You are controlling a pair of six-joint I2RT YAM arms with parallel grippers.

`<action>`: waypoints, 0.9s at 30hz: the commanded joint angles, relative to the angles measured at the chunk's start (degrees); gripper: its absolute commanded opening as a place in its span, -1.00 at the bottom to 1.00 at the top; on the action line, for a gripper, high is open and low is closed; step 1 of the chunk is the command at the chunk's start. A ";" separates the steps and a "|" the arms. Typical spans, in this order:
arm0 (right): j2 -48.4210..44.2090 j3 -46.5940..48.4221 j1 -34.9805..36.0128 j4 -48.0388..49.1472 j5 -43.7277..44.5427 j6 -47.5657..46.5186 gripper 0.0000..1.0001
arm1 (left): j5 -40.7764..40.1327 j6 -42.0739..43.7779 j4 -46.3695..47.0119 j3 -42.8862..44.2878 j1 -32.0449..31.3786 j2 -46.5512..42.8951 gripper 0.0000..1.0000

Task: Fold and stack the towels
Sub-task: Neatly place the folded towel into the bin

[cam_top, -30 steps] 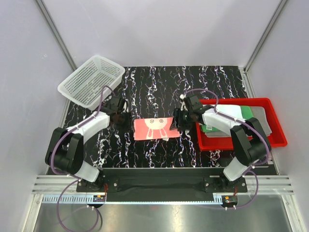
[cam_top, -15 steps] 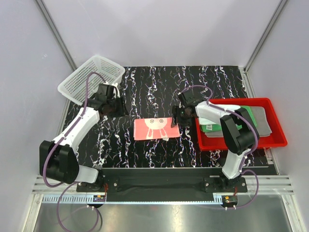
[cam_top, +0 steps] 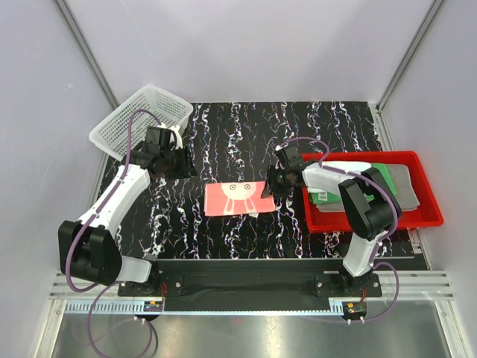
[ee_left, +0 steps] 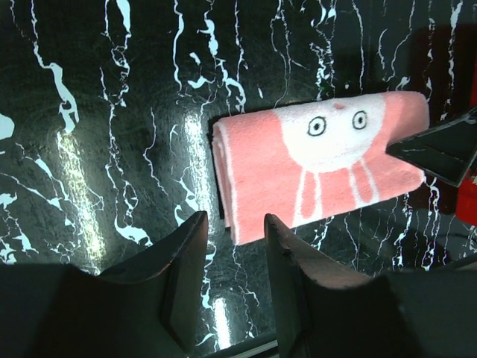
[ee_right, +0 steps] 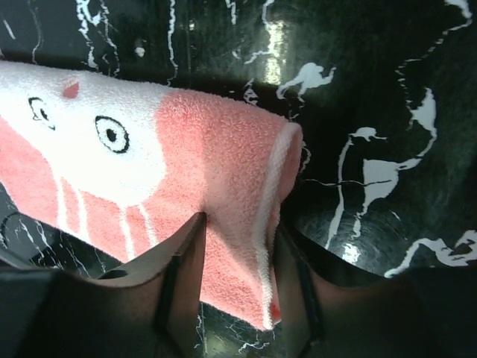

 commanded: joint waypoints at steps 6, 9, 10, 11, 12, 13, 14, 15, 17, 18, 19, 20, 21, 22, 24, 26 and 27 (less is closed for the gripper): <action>-0.73 -2.53 1.61 -0.16 2.32 -0.36 -0.78 | 1.97 2.09 0.85 2.30 0.63 -1.95 -0.18; -5.03 0.97 1.35 -7.16 3.82 -3.17 -0.98 | 2.14 2.35 1.11 2.39 0.71 -1.77 -0.18; -6.09 1.95 1.08 -9.46 4.34 -3.61 -1.00 | 2.23 2.35 1.20 2.48 0.71 -1.60 -0.18; -8.10 2.91 0.65 -11.75 4.52 -4.83 -1.00 | 2.49 2.35 1.02 2.48 0.71 -1.51 -0.18; -9.07 4.58 -0.66 -15.86 4.44 -5.54 -1.00 | 2.76 2.35 1.11 2.39 0.71 -1.25 -0.18; -10.91 5.29 -1.46 -17.82 4.52 -7.11 -1.00 | 3.11 2.26 1.37 2.13 0.80 -1.16 -0.18; -11.80 5.82 -2.34 -19.66 4.26 -7.83 -1.00 | 3.29 2.26 1.46 2.13 0.80 -1.16 -0.18; -12.77 6.43 -5.04 -22.81 3.74 -8.62 -1.00 | 3.64 2.18 1.72 1.95 0.80 -1.16 -0.18; -15.05 7.40 -7.52 -27.73 1.99 -11.33 -1.00 | 4.08 2.09 1.99 1.43 0.80 -1.24 -0.18; -15.76 8.80 -8.49 -29.51 2.06 -12.31 -1.00 | 4.25 2.00 2.34 1.16 0.80 -1.33 -0.18; -16.37 9.60 -10.50 -31.18 2.06 -14.49 -1.00 | 4.69 1.91 2.77 0.99 0.89 -1.33 -0.18; -17.34 10.56 -11.39 -32.85 2.06 -15.38 -1.00 | 4.96 1.74 2.78 0.90 0.80 -1.33 -0.18; -17.61 12.48 -12.18 -35.65 1.72 -16.44 -1.00 | 5.31 1.74 2.78 0.98 0.89 -1.16 -0.18; -18.05 13.46 -14.02 -36.90 1.10 -17.93 -1.00 | 5.40 1.65 2.78 0.98 0.80 -0.98 -0.18; -18.49 15.75 -16.13 -39.36 0.75 -19.08 -1.00 | 5.66 1.65 2.87 0.98 0.89 -0.81 -0.18; -18.05 18.11 -19.65 -41.55 0.83 -20.84 -1.00 | 5.75 1.65 2.87 0.81 0.89 -0.63 -0.18; -17.70 19.09 -20.79 -42.44 1.09 -21.62 -1.00 | 5.84 1.73 2.78 0.81 0.80 -0.72 -0.18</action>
